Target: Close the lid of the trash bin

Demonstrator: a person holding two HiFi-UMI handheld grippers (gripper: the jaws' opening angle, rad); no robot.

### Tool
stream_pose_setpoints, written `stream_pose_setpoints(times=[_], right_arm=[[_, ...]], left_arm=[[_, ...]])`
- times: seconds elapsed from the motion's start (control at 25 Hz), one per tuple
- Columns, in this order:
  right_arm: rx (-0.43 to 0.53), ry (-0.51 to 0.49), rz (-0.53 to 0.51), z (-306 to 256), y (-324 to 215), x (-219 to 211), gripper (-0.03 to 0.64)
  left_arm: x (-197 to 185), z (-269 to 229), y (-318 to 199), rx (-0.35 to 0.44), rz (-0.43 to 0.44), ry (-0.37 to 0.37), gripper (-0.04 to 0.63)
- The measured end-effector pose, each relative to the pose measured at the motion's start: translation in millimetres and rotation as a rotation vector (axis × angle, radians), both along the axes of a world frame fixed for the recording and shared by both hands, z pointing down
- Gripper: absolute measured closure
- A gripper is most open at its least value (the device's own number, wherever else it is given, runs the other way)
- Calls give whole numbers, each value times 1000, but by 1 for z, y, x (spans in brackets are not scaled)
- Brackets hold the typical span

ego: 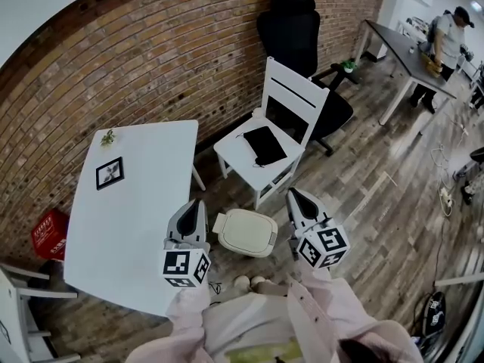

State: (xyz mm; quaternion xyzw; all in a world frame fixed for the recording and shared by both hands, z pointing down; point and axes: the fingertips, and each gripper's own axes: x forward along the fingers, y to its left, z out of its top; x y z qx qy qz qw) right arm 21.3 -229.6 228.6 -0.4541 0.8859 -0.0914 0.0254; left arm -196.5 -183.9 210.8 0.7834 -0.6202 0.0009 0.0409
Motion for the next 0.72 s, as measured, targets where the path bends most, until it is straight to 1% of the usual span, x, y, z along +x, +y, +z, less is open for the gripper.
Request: stream_pose_setpoints(times=[0.44, 0.72], right_arm=[[-9, 8, 2, 3, 1, 3, 614], [-9, 31, -20, 6, 0, -4, 614]], left_arm=[[2, 8, 0, -19, 0, -12, 604], [-1, 10, -1, -27, -4, -11, 604]])
